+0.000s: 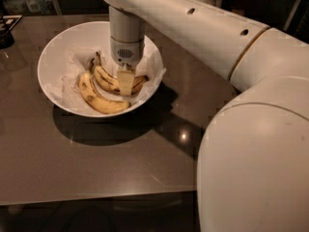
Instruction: Pick banana from white bowl
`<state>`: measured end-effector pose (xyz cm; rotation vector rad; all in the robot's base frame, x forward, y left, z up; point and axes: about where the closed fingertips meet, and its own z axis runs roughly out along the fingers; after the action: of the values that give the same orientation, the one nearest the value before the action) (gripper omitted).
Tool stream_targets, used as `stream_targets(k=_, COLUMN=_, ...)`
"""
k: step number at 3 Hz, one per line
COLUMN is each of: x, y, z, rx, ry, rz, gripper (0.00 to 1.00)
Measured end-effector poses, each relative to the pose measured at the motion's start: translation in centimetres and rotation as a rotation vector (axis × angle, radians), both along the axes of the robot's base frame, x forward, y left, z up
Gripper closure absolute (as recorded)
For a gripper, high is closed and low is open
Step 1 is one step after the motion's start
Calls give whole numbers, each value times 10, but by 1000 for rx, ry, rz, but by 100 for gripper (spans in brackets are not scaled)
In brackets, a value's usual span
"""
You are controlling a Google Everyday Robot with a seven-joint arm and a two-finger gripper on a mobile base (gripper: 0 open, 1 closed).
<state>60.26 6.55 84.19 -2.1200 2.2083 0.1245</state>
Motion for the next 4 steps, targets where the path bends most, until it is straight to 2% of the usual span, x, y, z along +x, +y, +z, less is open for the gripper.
stream_targets(k=1, x=1, y=3, z=0, rx=13, ry=-12, rz=4, gripper=100)
stream_targets(k=4, x=-37, y=-2, z=66, rx=168, ry=-131, rz=129, gripper=100)
